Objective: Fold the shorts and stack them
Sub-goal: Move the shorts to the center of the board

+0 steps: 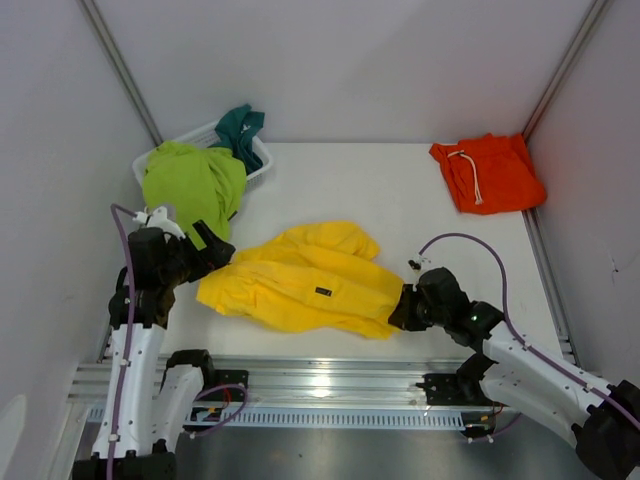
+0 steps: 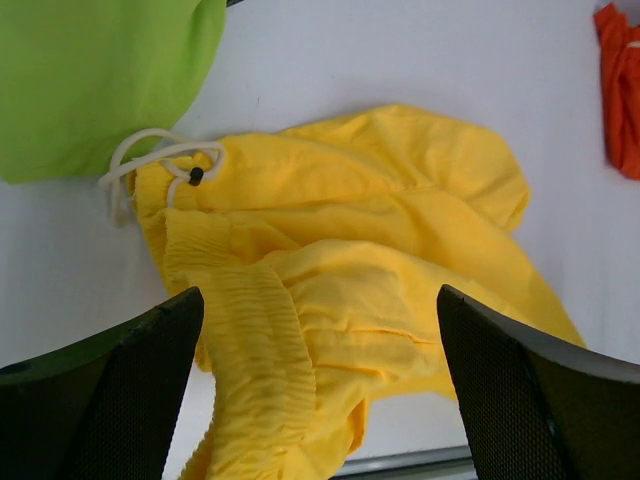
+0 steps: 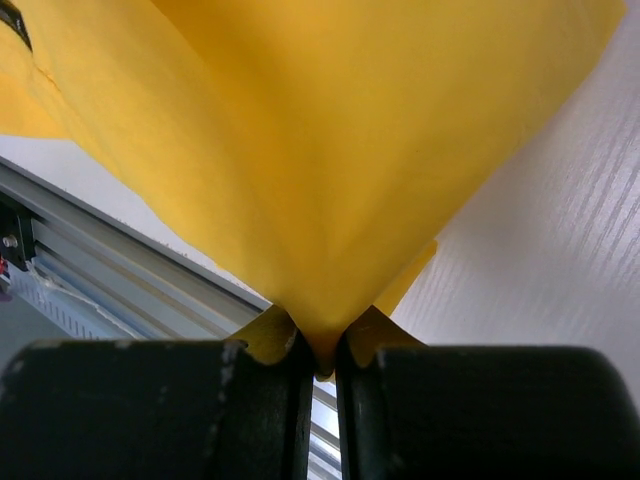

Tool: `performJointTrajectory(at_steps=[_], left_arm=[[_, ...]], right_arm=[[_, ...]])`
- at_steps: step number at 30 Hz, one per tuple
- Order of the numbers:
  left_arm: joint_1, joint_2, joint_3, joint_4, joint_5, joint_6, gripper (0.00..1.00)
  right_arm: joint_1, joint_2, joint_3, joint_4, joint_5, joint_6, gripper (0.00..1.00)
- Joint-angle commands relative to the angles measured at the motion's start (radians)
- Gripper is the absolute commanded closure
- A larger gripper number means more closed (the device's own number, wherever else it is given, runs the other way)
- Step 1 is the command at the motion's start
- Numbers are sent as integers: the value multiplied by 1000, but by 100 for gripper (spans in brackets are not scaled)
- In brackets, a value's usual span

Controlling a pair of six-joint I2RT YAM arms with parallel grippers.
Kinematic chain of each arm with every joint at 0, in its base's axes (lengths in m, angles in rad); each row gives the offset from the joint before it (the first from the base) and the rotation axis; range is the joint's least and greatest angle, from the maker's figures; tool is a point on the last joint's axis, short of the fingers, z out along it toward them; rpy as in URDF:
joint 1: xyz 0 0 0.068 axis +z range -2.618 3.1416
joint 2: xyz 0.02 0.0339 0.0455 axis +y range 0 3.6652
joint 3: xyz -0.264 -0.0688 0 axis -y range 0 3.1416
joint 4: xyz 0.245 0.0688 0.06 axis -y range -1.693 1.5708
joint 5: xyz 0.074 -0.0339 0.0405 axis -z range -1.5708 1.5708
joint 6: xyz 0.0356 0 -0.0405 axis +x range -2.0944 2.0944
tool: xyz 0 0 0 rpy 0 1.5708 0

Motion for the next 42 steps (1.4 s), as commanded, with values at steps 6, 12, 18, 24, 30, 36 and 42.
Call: performJointTrajectory(at_steps=[6, 12, 18, 24, 30, 36, 42], left_arm=[[-2, 99, 71, -125, 51, 195, 6], [-2, 114, 68, -151, 137, 215, 16], [-3, 74, 42, -141, 109, 169, 10], [-3, 100, -61, -14, 234, 60, 18], [-3, -2, -106, 31, 211, -38, 15], [-57, -76, -253, 181, 246, -159, 15], [-271, -87, -325, 315, 122, -273, 13]], right_arm=[[-18, 18, 39, 13, -8, -37, 88], [-31, 39, 45, 16, -19, -44, 88], [-109, 110, 95, 55, -37, -79, 91], [-328, 366, 238, 125, -134, -173, 99], [-525, 555, 356, 251, -217, -136, 100], [-609, 706, 488, 277, -208, -133, 100], [-709, 801, 551, 306, -205, -99, 100]])
